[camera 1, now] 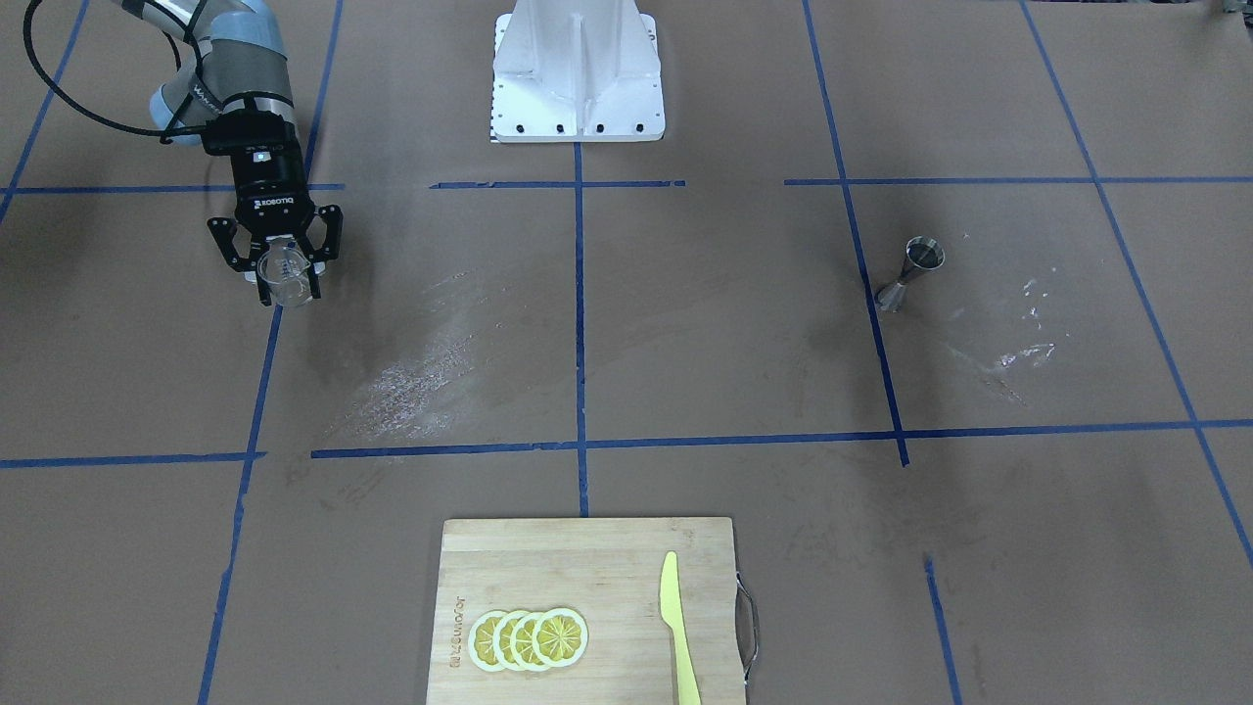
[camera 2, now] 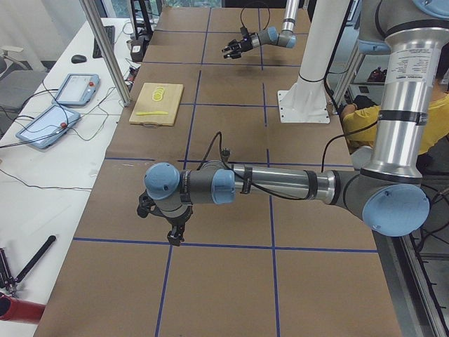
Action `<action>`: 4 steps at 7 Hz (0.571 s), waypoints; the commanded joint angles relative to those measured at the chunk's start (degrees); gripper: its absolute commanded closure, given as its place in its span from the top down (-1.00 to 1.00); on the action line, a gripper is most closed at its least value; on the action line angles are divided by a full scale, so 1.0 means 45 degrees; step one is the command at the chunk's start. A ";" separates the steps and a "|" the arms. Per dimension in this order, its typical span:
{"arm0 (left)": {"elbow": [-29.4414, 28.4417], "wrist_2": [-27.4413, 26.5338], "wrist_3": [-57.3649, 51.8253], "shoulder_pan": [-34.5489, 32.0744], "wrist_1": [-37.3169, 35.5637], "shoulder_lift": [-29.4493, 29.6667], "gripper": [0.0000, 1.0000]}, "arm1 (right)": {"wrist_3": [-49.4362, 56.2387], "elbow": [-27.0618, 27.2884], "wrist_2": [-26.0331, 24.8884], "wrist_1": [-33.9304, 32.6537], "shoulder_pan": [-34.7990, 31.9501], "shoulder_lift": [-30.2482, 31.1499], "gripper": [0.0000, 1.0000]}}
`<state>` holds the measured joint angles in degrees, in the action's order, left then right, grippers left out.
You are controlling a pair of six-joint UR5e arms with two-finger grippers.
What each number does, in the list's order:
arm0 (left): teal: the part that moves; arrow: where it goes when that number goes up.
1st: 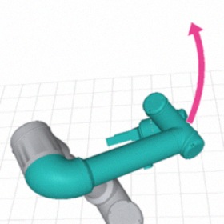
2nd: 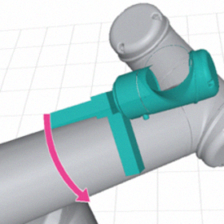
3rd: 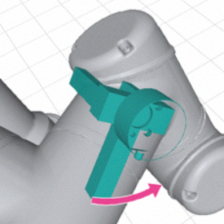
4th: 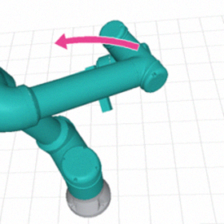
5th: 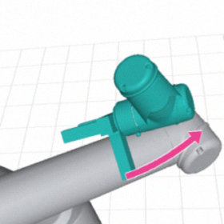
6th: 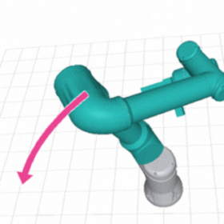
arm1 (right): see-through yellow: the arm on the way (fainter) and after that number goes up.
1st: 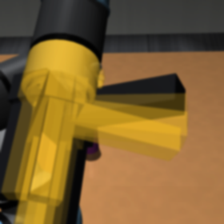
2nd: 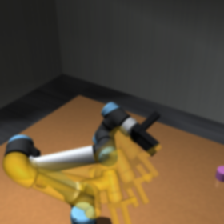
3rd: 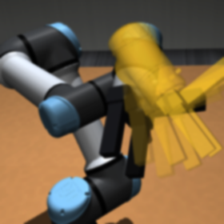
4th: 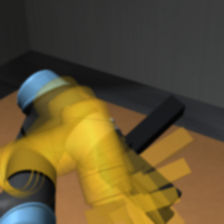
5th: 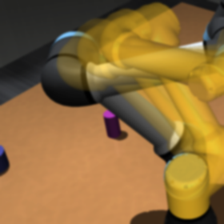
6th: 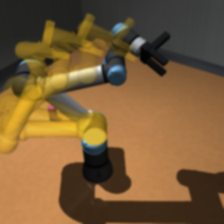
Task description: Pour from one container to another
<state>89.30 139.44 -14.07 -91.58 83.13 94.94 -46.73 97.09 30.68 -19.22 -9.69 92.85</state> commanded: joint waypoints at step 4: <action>0.0020 0.0009 0.0001 0.0020 0.0042 0.0054 1.00 | -0.2131 -0.0715 0.1033 0.0033 0.0102 0.1261 -1.00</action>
<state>89.38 139.48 -14.06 -91.50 83.29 95.11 -53.93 94.82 35.07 -19.10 -9.29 98.17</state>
